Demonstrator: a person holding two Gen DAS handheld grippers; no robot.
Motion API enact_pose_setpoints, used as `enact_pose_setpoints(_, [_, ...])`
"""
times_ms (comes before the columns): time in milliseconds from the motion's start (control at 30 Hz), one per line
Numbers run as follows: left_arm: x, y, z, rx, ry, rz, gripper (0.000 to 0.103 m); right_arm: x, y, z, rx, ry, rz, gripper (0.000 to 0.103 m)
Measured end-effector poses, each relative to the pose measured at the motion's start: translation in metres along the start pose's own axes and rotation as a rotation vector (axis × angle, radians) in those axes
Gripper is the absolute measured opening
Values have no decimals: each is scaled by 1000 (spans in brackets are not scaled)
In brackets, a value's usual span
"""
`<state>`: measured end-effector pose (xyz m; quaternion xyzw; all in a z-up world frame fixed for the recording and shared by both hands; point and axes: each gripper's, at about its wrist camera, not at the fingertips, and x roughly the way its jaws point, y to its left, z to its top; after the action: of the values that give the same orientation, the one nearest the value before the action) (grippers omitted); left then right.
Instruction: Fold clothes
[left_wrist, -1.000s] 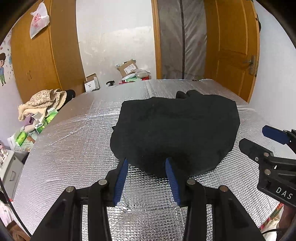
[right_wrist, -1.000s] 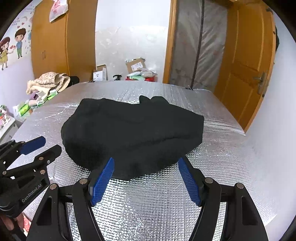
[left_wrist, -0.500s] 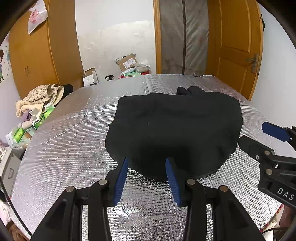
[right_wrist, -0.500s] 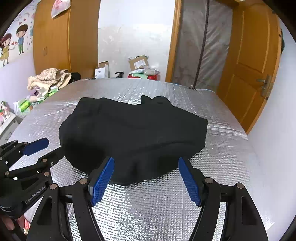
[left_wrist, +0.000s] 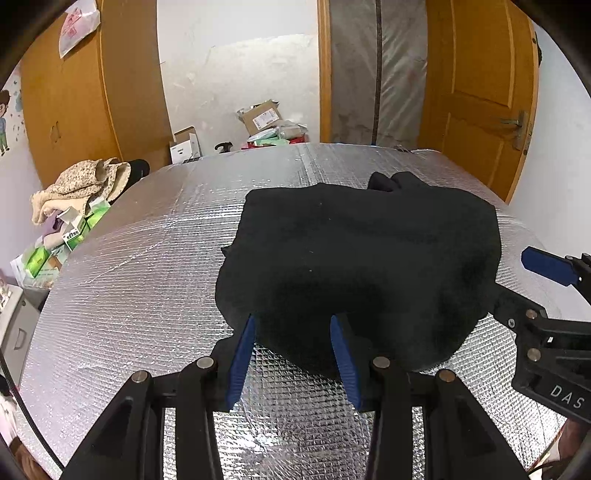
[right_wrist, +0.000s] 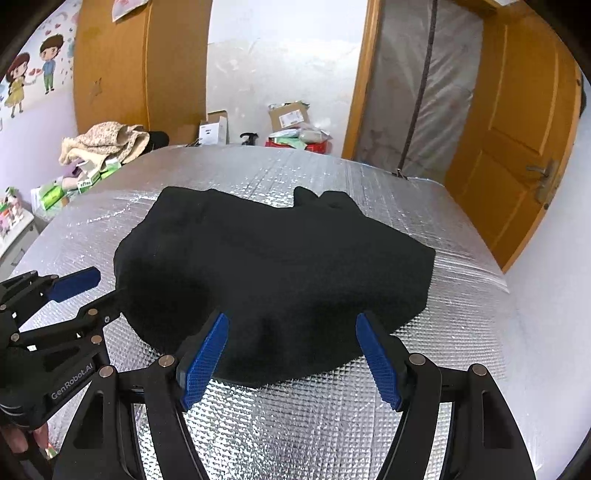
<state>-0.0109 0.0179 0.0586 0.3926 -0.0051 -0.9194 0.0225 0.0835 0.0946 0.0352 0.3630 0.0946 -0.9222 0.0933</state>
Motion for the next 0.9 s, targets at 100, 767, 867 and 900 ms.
enact_pose_setpoints(100, [4, 3, 2, -6, 4, 4, 43, 4, 1, 4, -7, 0, 15, 74])
enact_pose_setpoints(767, [22, 31, -2, -35, 28, 23, 43, 34, -8, 27, 2, 11, 87, 74])
enact_pose_setpoints(867, [22, 40, -5, -42, 29, 38, 43, 42, -13, 31, 13, 12, 91, 74])
enact_pose_setpoints(900, [22, 45, -6, -46, 32, 45, 43, 44, -15, 32, 19, 11, 92, 74])
